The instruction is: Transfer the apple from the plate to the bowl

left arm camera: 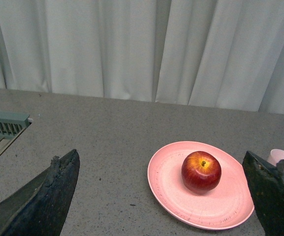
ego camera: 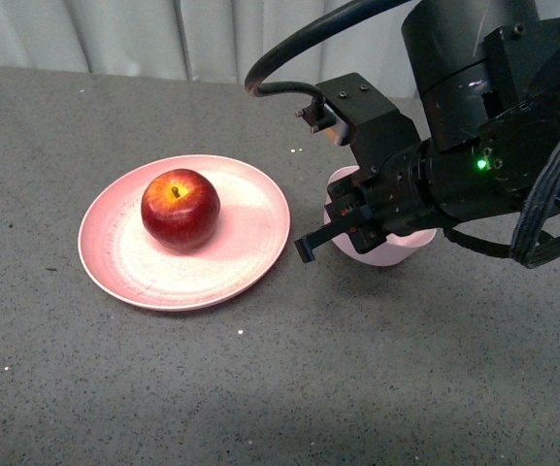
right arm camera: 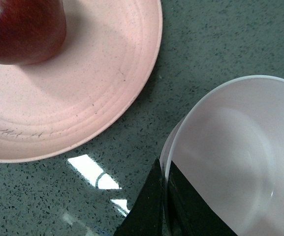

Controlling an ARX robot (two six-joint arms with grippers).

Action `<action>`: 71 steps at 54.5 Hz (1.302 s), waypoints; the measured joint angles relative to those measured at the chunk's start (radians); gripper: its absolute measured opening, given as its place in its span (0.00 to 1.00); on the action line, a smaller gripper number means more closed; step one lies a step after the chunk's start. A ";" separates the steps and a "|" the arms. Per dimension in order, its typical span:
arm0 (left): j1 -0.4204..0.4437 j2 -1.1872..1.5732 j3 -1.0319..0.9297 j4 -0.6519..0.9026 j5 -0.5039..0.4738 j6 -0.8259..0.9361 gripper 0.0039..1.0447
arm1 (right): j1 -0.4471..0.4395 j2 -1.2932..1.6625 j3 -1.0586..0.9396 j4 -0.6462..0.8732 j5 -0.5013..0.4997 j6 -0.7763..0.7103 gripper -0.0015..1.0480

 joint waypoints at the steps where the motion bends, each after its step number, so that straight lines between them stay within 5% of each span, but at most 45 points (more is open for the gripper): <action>1: 0.000 0.000 0.000 0.000 0.000 0.000 0.94 | 0.003 0.005 0.003 -0.003 -0.001 0.002 0.01; 24: 0.000 0.000 0.000 0.000 0.000 0.000 0.94 | 0.040 0.050 0.029 -0.008 -0.014 0.036 0.01; 39: 0.000 0.000 0.000 0.000 0.000 0.000 0.94 | 0.019 0.047 0.028 0.030 -0.037 0.070 0.54; 53: 0.000 0.000 0.000 0.000 0.000 0.000 0.94 | -0.023 -0.084 -0.053 0.116 0.015 0.101 0.91; 71: 0.000 0.000 0.000 0.000 0.000 0.000 0.94 | -0.090 -0.282 -0.265 0.207 0.113 0.127 0.91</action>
